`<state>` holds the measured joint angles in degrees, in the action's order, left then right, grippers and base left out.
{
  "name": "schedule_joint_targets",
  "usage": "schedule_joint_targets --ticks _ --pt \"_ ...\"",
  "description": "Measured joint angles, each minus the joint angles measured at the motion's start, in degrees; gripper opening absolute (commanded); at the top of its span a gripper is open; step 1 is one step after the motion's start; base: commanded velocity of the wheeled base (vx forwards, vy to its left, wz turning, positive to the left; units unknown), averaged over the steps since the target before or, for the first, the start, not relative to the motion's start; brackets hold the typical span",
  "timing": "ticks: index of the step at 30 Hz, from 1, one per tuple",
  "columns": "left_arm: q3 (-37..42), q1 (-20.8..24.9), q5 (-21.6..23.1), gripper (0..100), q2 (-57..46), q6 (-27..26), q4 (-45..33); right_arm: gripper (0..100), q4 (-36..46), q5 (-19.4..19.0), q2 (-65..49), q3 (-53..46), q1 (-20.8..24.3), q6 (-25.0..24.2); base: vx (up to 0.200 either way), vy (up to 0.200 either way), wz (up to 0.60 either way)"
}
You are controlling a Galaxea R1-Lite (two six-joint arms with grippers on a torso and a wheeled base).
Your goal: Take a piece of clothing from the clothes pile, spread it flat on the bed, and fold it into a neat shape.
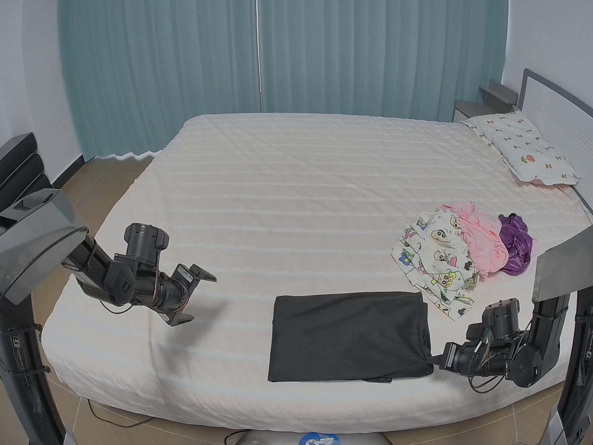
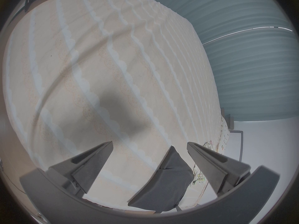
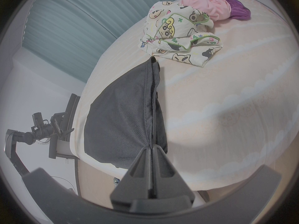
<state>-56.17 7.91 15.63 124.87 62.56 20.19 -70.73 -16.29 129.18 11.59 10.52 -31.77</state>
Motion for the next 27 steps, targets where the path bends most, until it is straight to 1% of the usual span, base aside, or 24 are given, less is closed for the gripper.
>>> schedule_joint_targets --ticks 6,7,12,18,23,27 --pt "0.0 0.0 0.0 100 0.0 0.0 0.0 0 -0.3 0.0 -0.5 -1.6 -0.3 0.6 0.0 0.0 0.0" --pt "0.0 0.0 0.0 100 0.0 0.0 0.0 100 -0.3 0.0 -0.6 -1.8 -0.4 0.9 0.0 0.0 0.0" --pt "0.0 0.0 0.0 100 0.0 0.0 0.0 100 -0.9 0.1 -0.9 -2.3 -0.8 1.6 0.0 0.0 0.0" --pt "0.0 0.0 0.0 100 0.0 0.0 0.0 100 -8.4 0.0 0.0 -0.8 -1.8 1.2 0.0 0.0 0.0" --pt "0.0 0.0 0.0 100 0.0 0.0 0.0 100 -9.8 -0.1 3.8 3.8 -2.0 1.4 0.0 0.0 0.0" --pt "0.0 0.0 0.0 100 0.0 0.0 0.0 100 -9.7 -0.2 6.7 8.7 -1.1 2.0 0.0 0.0 0.0"
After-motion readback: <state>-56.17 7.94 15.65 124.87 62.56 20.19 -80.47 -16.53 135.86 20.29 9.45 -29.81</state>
